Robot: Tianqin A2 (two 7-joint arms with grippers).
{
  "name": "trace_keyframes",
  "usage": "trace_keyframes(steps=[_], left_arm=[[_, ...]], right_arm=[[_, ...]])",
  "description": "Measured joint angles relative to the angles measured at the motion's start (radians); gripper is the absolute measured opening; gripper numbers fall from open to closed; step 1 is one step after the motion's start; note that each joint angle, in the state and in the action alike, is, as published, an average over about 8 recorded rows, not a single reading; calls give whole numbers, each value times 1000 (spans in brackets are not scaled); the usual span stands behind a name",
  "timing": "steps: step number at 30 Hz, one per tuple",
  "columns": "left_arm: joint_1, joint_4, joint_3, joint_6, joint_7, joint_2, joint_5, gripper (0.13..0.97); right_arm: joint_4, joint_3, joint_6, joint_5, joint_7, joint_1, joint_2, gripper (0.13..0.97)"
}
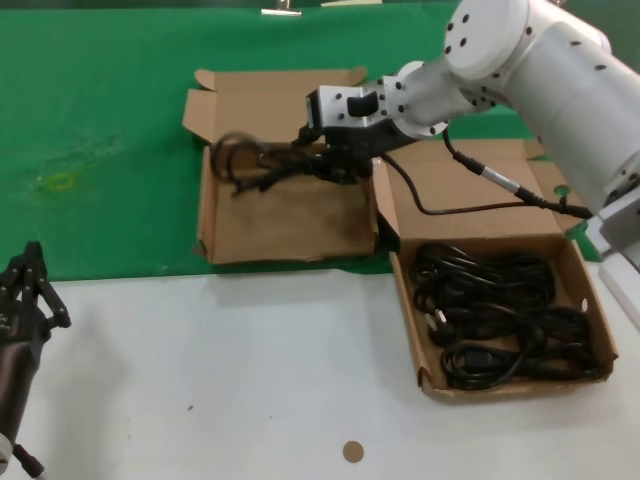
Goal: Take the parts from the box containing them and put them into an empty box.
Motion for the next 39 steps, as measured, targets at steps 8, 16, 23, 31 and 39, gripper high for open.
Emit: trace_keyframes(steps=[8,16,23,31,39], left_arm=[[0,0,0,0,0,0,0,144],[0,0,0,0,0,0,0,144],[0,0,0,0,0,0,0,151],[0,0,0,0,0,0,0,188],[0,0,0,0,0,0,0,278]], right_arm=[[-55,13,20,23,-43,16,-16,299],[-64,14,24,26,-49,19,-19,415],[-32,29,45,41,-42,-17,-13,585],[84,83,118,95,-12,-140,9,684],[223,147,206,159,23,-288,35,830]])
